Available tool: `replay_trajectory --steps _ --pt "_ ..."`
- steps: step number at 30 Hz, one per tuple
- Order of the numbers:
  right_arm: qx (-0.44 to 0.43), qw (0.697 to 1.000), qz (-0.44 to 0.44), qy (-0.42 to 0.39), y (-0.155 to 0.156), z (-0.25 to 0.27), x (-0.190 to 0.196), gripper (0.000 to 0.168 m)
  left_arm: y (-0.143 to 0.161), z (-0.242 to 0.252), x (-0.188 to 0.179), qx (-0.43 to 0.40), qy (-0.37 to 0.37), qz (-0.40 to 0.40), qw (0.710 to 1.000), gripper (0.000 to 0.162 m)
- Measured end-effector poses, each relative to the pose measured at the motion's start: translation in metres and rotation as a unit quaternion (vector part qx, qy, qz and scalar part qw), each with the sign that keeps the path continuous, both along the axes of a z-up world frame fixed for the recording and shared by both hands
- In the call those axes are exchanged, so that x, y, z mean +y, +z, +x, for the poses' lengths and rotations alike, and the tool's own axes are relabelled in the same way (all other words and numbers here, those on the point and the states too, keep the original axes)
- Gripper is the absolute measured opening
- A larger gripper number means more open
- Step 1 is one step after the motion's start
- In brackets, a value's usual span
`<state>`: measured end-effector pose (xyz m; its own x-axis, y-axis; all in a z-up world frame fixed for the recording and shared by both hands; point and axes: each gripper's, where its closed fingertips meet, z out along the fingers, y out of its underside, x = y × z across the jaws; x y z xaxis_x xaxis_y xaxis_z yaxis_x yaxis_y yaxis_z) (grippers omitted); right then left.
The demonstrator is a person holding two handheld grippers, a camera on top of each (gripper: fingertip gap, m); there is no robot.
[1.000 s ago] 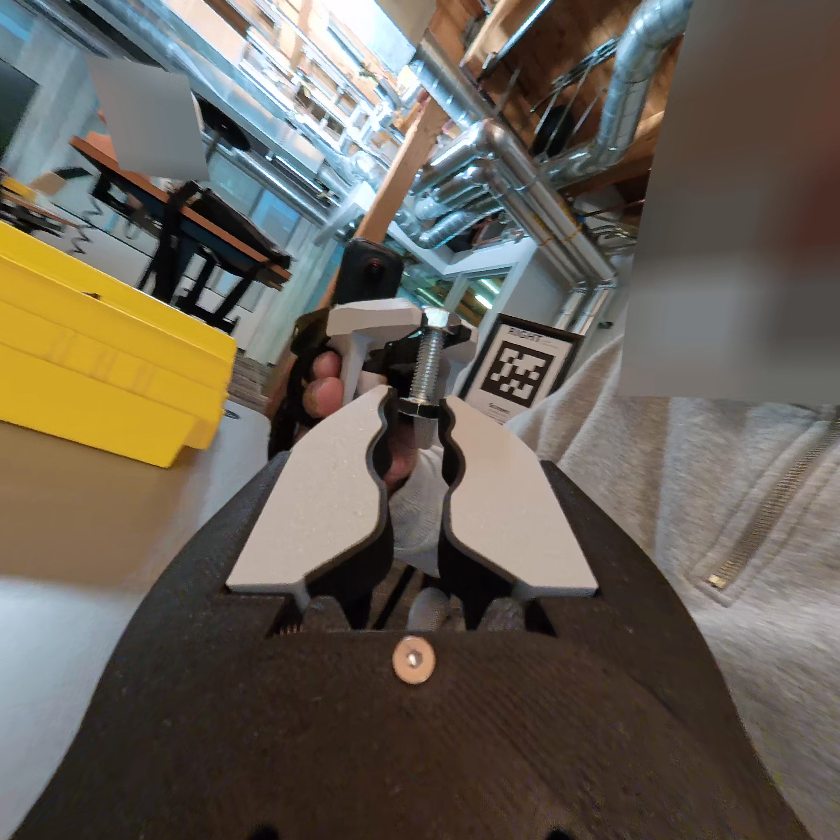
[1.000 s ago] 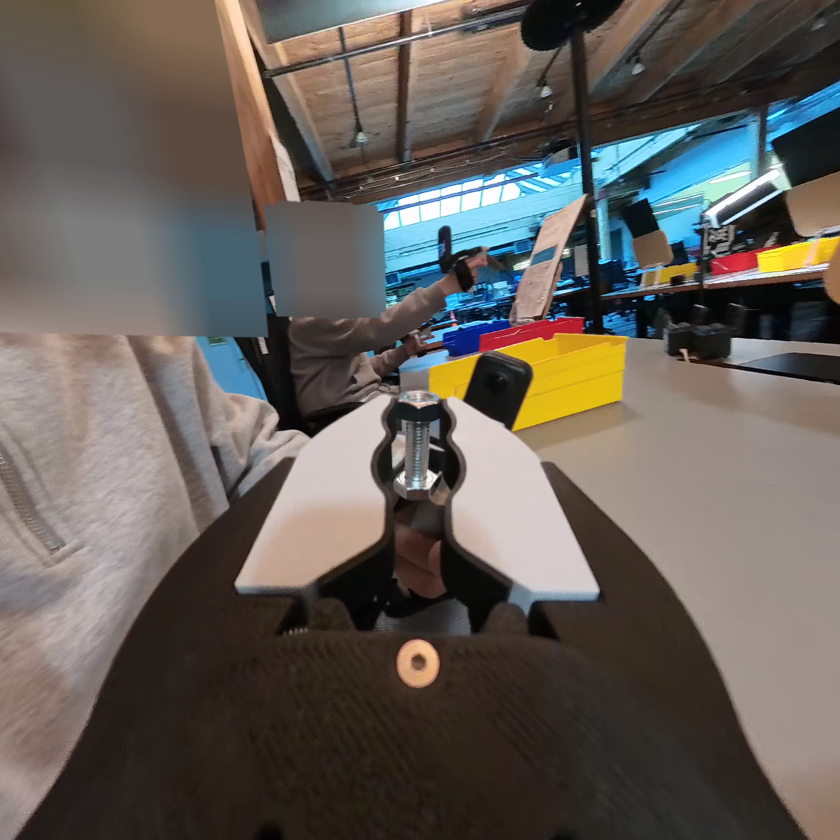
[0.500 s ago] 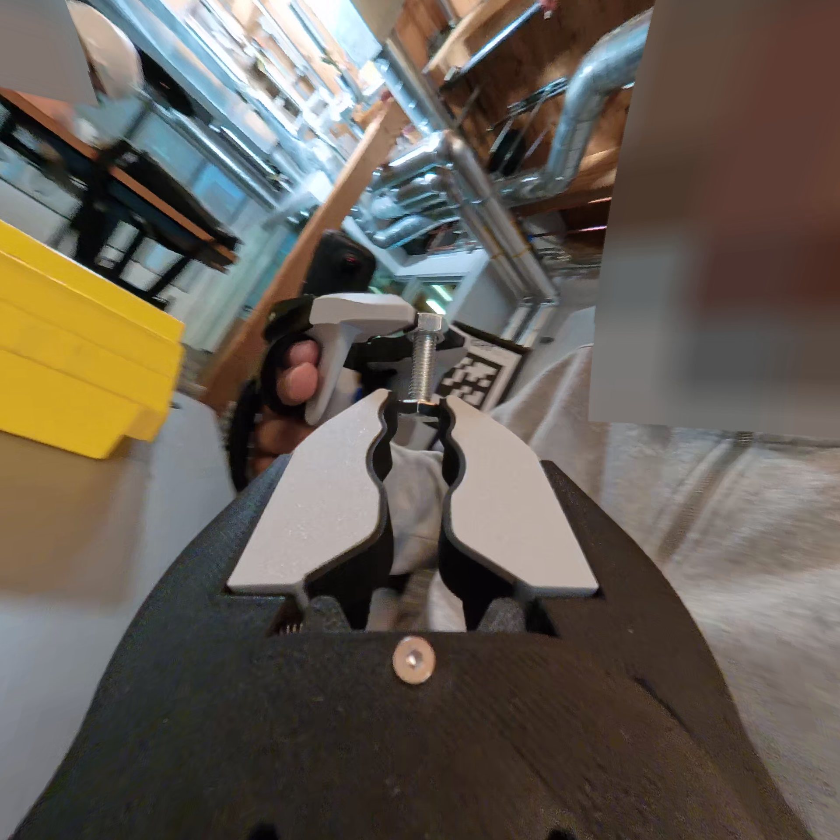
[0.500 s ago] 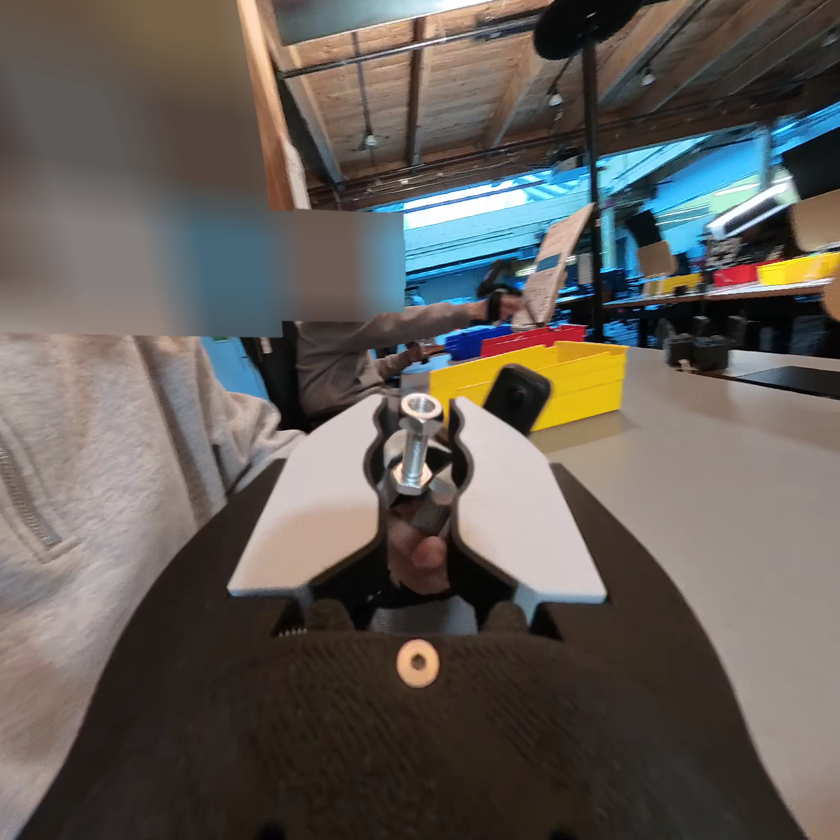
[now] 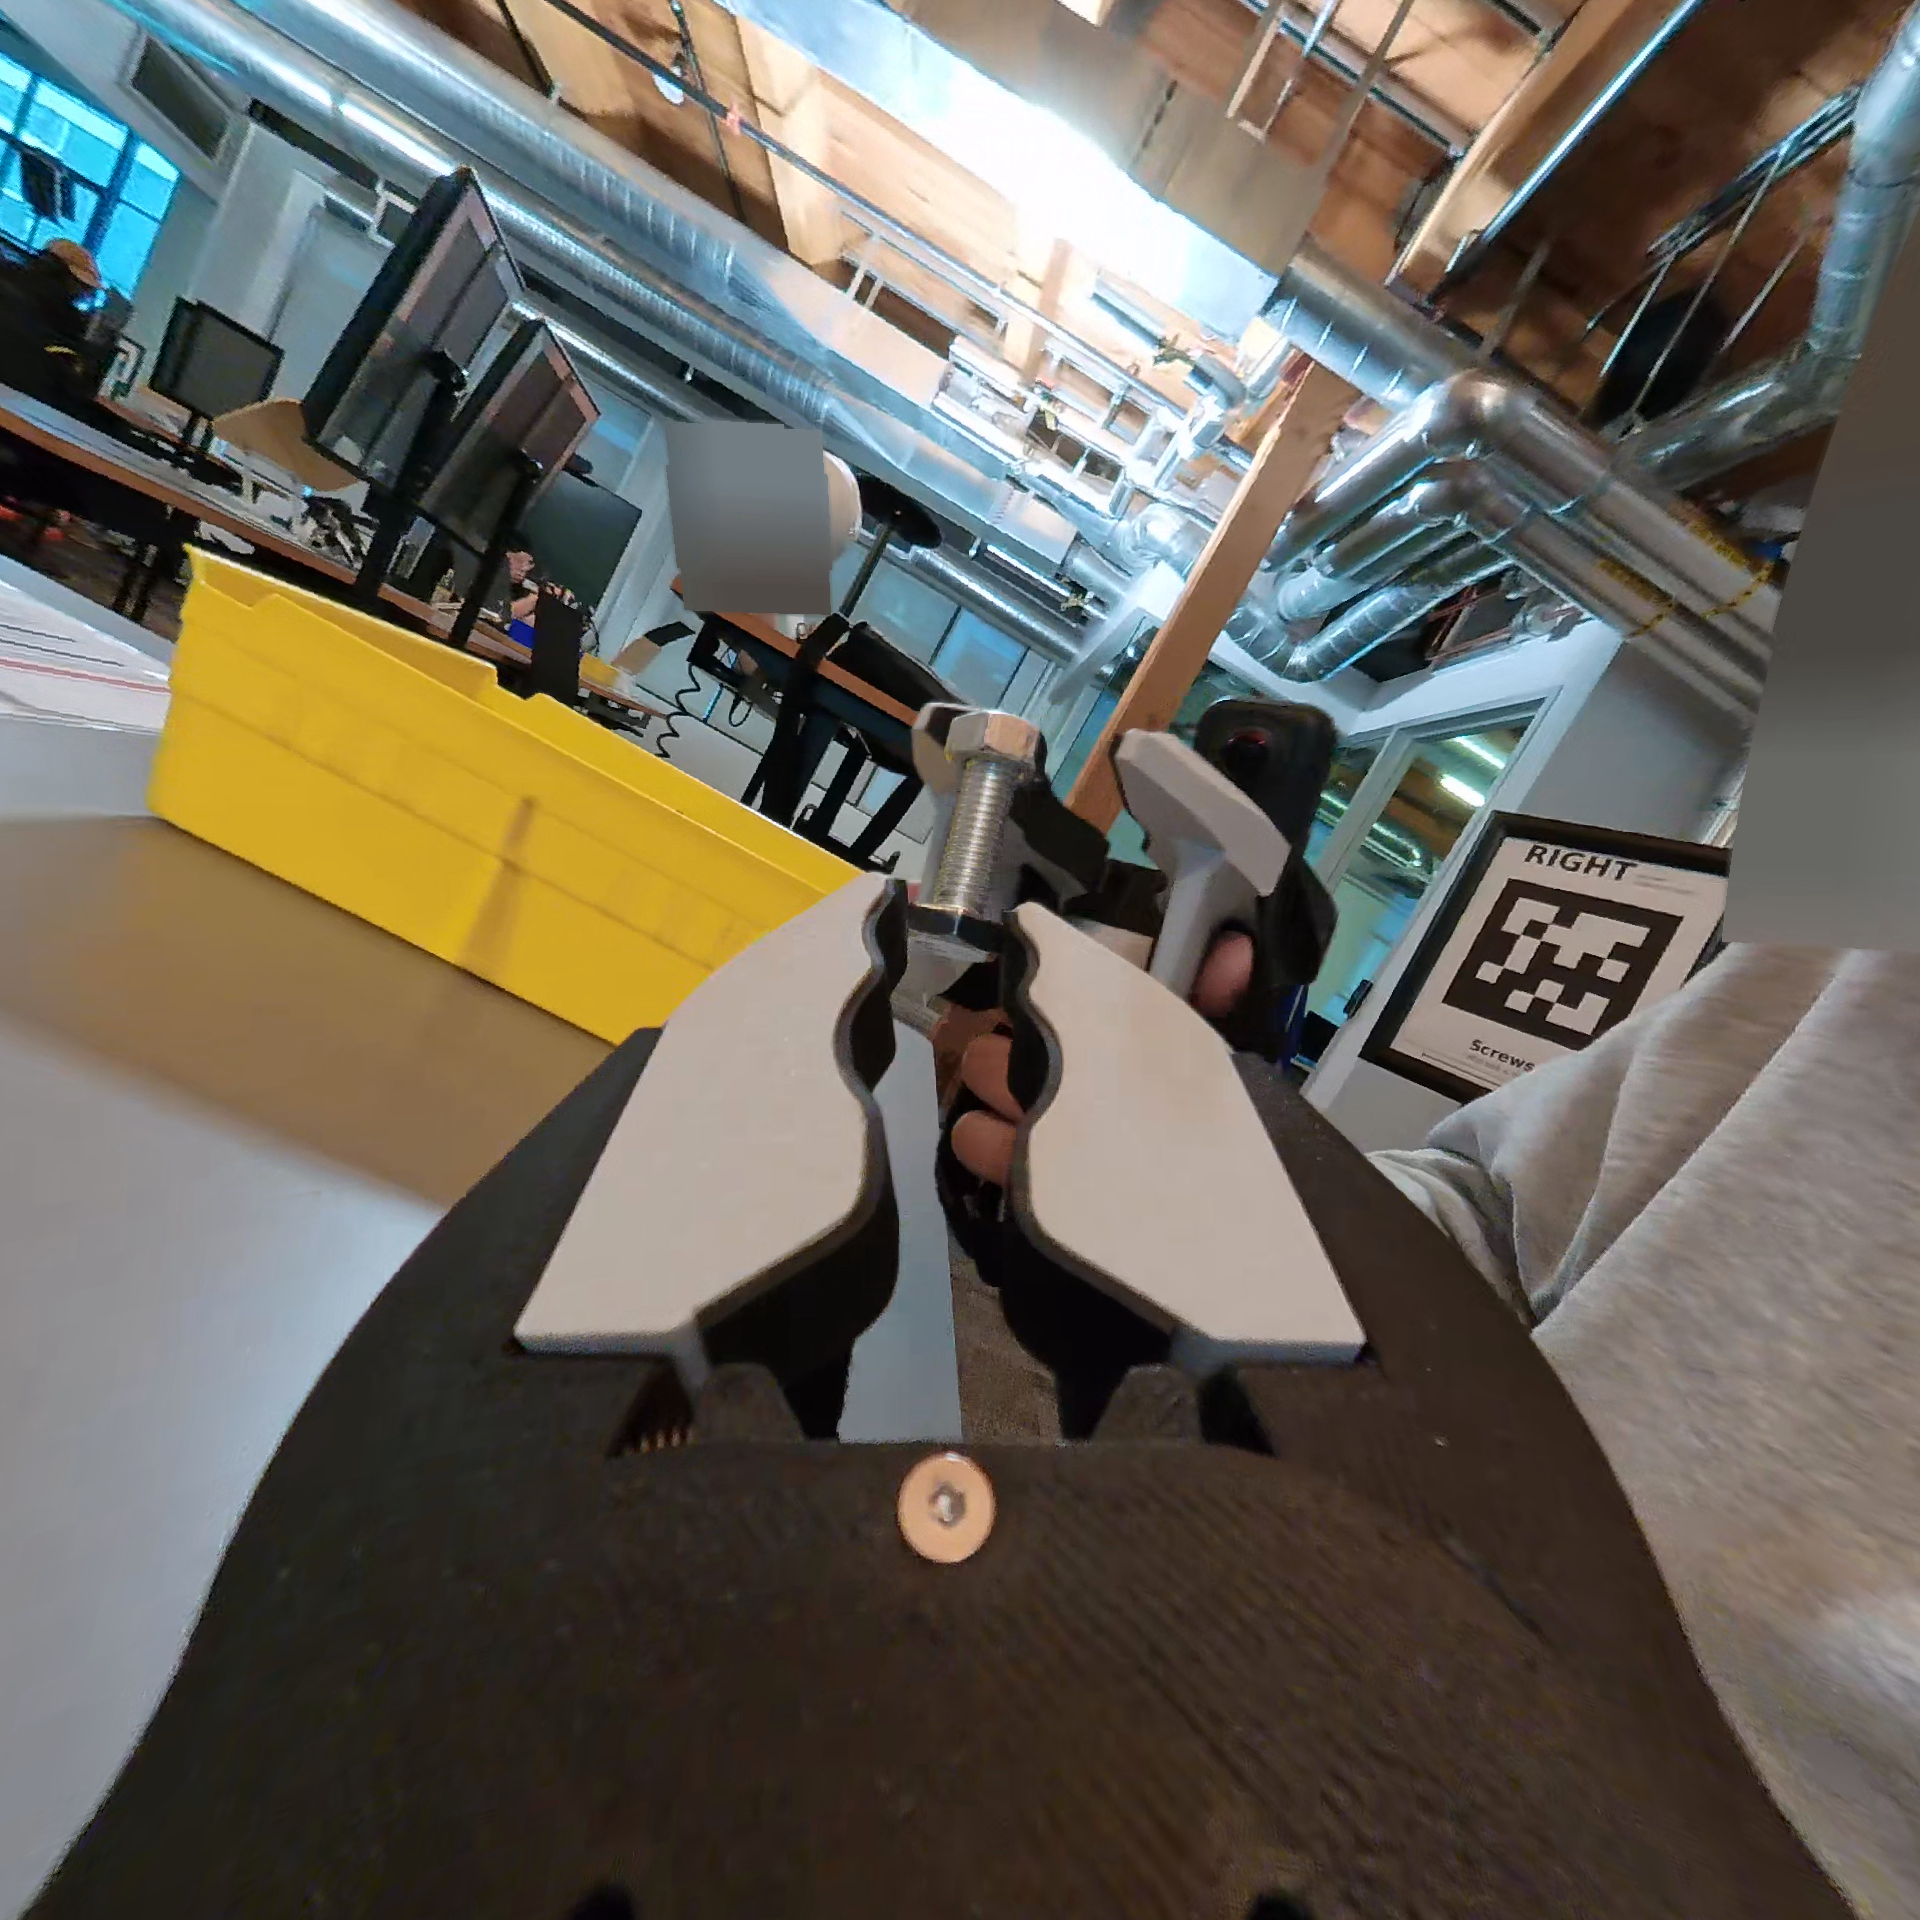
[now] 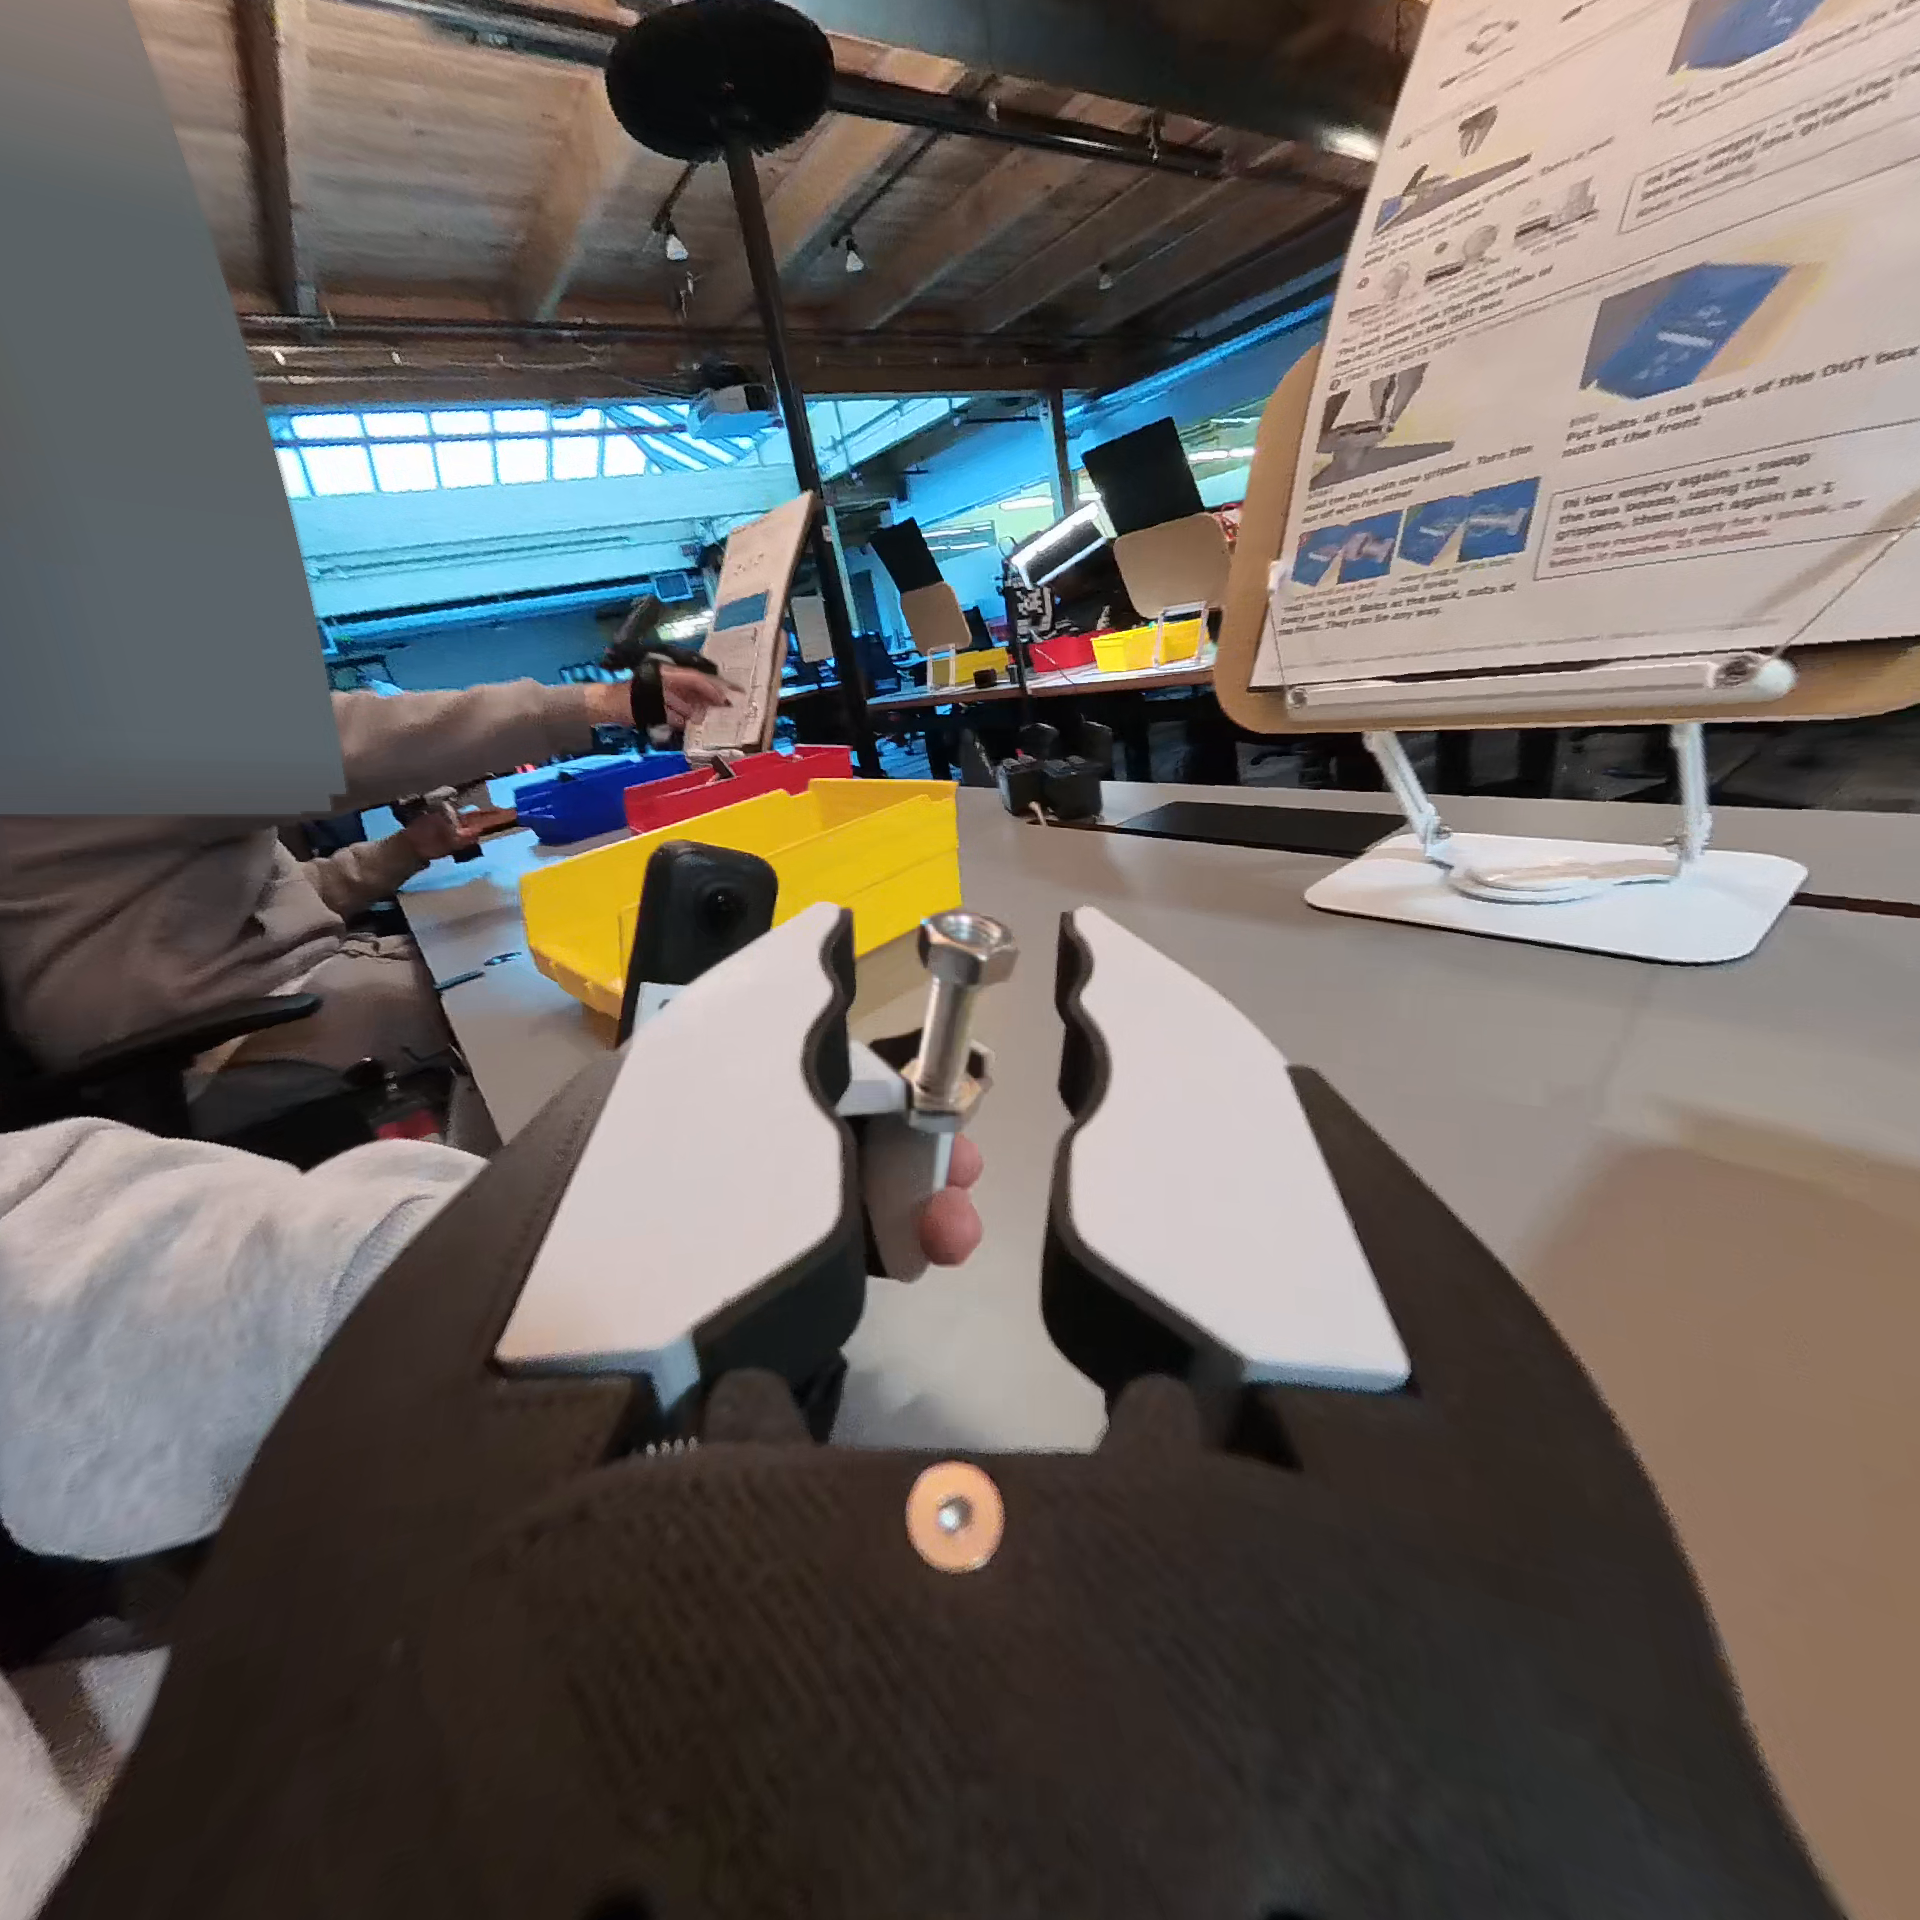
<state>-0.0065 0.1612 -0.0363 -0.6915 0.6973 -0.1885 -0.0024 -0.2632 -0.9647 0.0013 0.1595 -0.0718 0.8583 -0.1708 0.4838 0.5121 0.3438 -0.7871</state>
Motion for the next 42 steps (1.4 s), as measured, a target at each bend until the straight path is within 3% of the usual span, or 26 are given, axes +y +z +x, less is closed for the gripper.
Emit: replay_trajectory --steps 5,14,20,22,27,31,38,42 --pt "-0.005 1.0 0.003 -0.001 -0.002 0.002 -0.003 0.02 0.003 0.008 0.001 0.001 -0.027 0.01 1.0 0.017" --pt "-0.008 0.996 -0.05 0.069 0.003 0.007 -0.004 0.018 0.009 0.012 -0.003 -0.029 -0.065 0.04 0.997 0.018" --pt "-0.012 0.995 -0.023 0.095 0.001 0.008 -0.003 0.018 0.006 0.015 0.001 0.011 -0.054 0.003 0.998 0.019" --pt "-0.011 0.995 -0.008 0.101 0.0 0.007 -0.003 0.018 0.002 0.014 0.002 0.036 -0.039 -0.023 0.998 0.032" --pt "-0.018 0.987 0.034 0.158 -0.012 0.012 -0.009 0.018 -0.011 0.019 0.007 0.115 -0.029 -0.095 0.988 0.039" --pt "-0.013 0.978 0.032 0.206 -0.015 0.02 -0.014 0.018 -0.018 0.028 0.011 0.137 -0.047 -0.119 0.982 0.037" --pt "0.006 0.977 0.043 0.21 -0.015 0.022 -0.016 0.018 -0.015 0.033 0.008 0.141 -0.061 -0.105 0.983 0.018" --pt "0.007 0.976 0.038 0.213 -0.014 0.022 -0.017 0.018 -0.015 0.036 0.008 0.145 -0.068 -0.106 0.981 0.019"
